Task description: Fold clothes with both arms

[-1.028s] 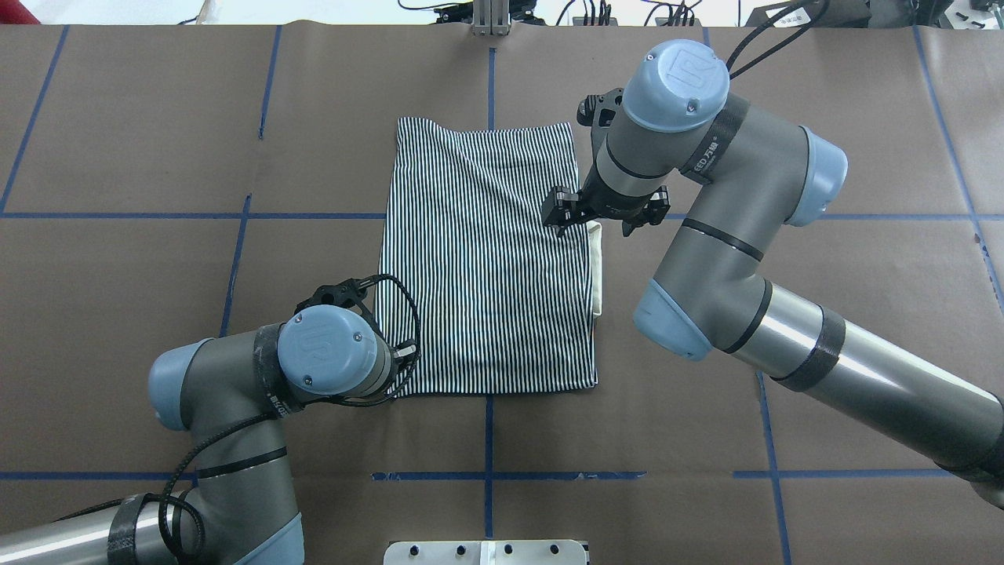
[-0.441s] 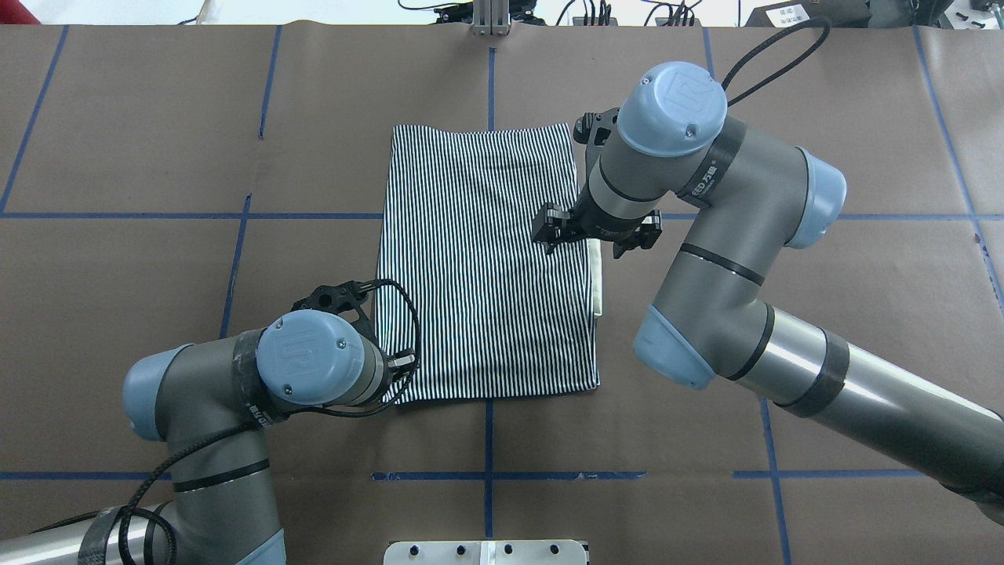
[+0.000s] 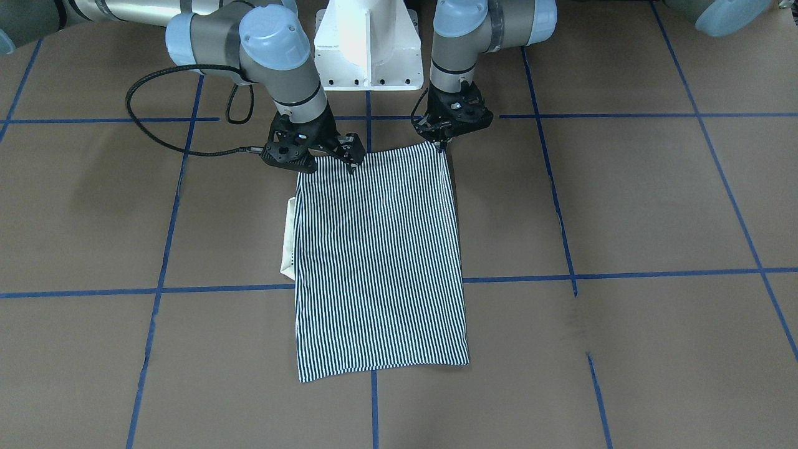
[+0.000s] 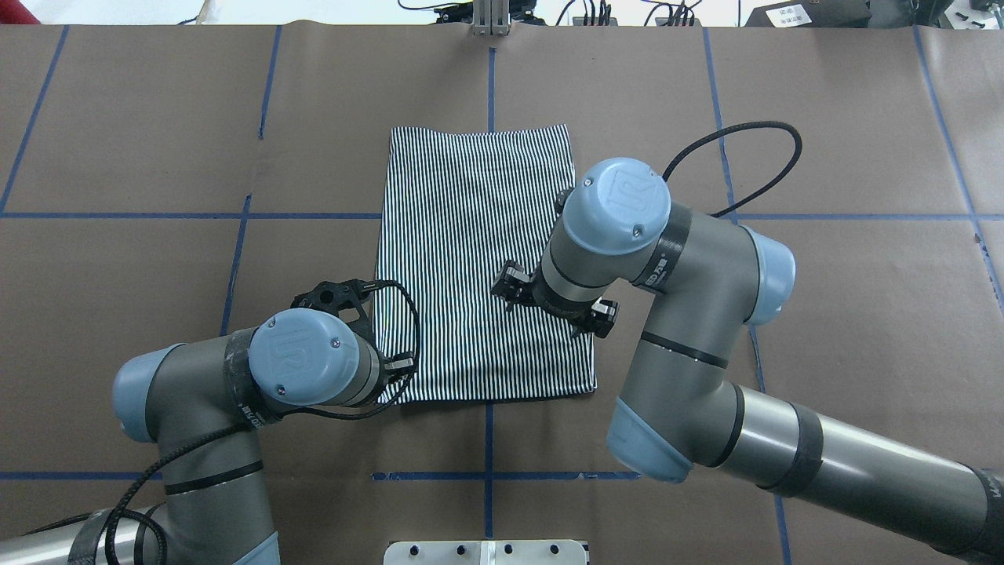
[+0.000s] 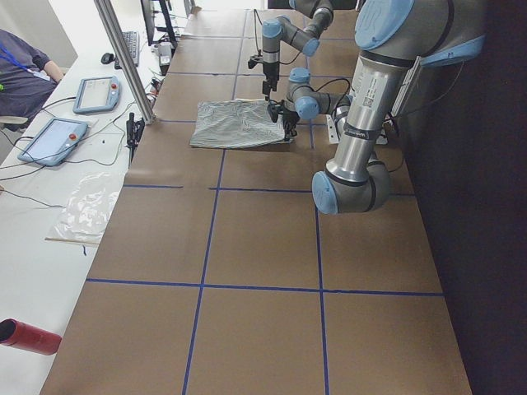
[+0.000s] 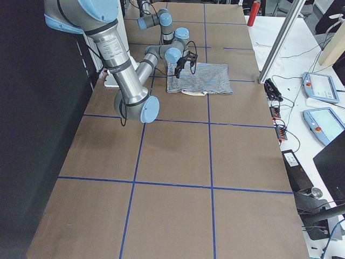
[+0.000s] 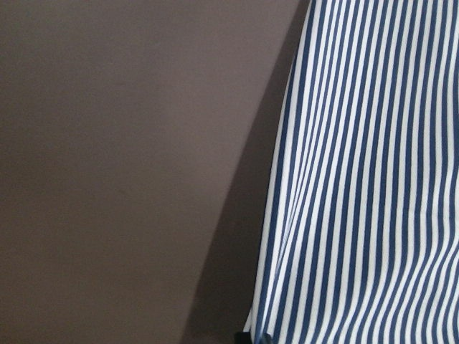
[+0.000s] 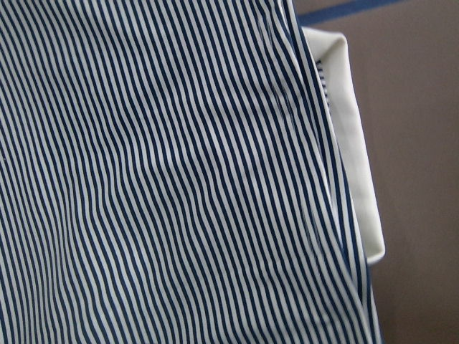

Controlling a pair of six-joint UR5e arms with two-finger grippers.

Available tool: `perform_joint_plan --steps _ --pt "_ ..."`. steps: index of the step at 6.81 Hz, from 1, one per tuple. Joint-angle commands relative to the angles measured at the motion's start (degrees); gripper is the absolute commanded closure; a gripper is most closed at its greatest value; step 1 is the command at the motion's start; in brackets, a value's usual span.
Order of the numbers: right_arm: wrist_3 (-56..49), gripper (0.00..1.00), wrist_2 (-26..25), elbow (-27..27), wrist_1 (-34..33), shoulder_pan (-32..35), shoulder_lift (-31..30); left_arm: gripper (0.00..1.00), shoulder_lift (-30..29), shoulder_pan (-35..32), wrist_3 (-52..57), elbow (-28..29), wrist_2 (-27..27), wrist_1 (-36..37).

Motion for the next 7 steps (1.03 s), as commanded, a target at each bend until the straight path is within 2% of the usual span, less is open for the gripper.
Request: perform_joint_plan --steps 1,3,7 --pt "15.4 0.00 -5.6 -2.8 -0.4 -3.9 0.5 1.00 -0.1 0.1 0.3 -0.1 -0.1 -0.1" --pt "19.7 0.00 -6.9 -7.5 -0.3 -4.8 2.8 1.00 -0.1 0.1 0.3 -0.4 -0.2 -0.1" --pt "20.6 0.00 -6.9 -7.6 -0.6 -6.3 1.6 1.00 -0.1 0.1 0.3 -0.5 -0.3 -0.1"
